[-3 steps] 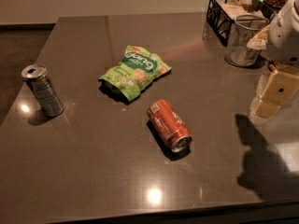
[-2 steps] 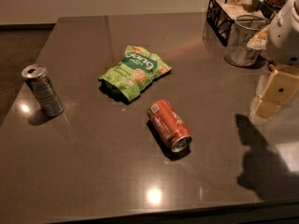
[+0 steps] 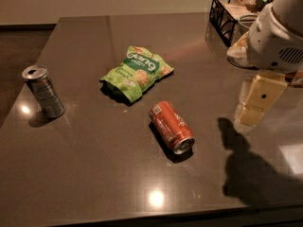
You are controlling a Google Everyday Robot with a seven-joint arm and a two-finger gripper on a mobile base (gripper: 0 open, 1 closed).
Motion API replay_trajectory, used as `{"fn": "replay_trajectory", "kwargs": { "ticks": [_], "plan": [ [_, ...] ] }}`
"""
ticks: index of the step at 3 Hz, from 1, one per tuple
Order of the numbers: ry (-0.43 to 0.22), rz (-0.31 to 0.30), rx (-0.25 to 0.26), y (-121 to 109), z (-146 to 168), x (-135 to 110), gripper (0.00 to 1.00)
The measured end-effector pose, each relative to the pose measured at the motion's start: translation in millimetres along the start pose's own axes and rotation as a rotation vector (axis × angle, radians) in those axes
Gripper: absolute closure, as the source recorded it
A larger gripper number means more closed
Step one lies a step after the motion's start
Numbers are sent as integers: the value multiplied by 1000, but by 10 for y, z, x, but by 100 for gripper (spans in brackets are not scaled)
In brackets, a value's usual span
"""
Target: Pick coke can
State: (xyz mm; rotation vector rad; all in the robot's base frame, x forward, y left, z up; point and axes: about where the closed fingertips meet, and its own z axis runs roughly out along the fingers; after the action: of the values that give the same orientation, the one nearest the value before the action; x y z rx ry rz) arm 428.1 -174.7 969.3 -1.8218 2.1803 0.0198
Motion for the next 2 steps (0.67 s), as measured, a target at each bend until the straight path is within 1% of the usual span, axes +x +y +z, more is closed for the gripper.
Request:
{"fn": "replay_trajectory", "kwargs": {
  "ticks": [1,2],
  "plan": [
    [10,23,-47,183,126,-267,0],
    [38,118,-55,304,307,-473,0]
  ]
}}
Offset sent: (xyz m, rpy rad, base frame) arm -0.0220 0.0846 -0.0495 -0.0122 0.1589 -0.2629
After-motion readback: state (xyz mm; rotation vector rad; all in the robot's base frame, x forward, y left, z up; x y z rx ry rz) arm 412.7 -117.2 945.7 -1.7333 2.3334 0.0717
